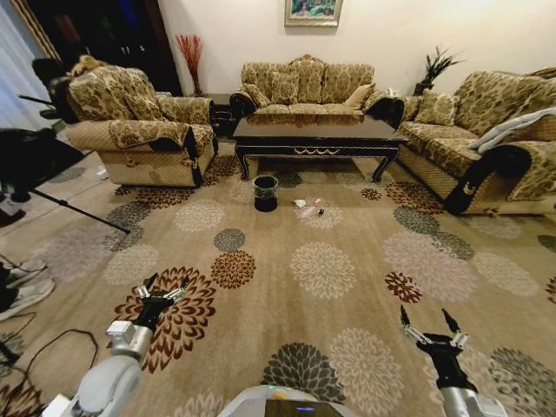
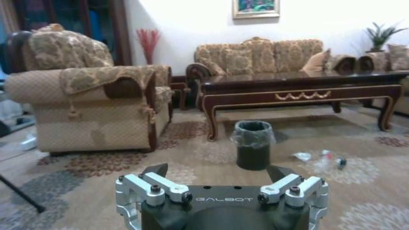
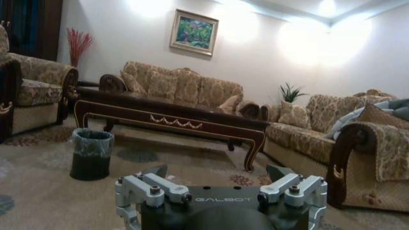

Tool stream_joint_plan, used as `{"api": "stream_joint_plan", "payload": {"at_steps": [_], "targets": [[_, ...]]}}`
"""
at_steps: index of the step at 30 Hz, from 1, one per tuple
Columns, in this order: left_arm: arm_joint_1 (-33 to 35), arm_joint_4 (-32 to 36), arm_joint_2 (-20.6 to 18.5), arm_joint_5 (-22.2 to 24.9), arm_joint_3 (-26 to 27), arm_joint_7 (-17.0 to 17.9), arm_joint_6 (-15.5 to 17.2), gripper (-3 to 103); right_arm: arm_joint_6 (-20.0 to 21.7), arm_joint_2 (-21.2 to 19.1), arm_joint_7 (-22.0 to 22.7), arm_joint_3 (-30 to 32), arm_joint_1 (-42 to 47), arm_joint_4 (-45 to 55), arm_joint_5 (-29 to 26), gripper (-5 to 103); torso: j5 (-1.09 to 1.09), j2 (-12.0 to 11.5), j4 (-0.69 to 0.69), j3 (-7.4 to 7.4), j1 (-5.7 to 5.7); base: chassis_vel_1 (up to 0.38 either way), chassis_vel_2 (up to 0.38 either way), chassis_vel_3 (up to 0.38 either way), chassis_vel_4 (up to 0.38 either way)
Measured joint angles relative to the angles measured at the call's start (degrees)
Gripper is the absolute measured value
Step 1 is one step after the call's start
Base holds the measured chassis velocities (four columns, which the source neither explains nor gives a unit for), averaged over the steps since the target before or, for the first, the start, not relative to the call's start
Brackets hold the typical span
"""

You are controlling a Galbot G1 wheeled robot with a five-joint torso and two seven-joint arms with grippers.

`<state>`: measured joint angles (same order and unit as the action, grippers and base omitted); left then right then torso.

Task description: Move to the front of the table and pick up the trash from the floor, then place it into the trash bin.

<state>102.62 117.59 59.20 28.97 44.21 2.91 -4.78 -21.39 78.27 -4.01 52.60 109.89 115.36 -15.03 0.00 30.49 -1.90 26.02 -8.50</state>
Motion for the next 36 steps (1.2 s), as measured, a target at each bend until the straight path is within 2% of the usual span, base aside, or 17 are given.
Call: {"api": "stream_joint_plan", "payload": {"at_steps": [10, 36], "targets": [[3.95, 1.45, -3.65, -0.03, -1.28, -3.4, -2.39, 100, -0.04, -0.13, -0.92, -0.35, 0.28, 0.05, 0.4, 100, 0.01, -2.59, -0.01, -1.62, 0.99, 0.0, 0.0, 0.0, 0.0], [2.04, 1.27, -2.58, -0.06, -1.0, -3.89, -2.52, 100, 0.33, 0.31, -1.1, -0.41, 0.81, -0.64, 0.7, 100, 0.0, -8.35, 0.0, -5.24, 3.11, 0.0, 0.0, 0.0, 0.0]]}}
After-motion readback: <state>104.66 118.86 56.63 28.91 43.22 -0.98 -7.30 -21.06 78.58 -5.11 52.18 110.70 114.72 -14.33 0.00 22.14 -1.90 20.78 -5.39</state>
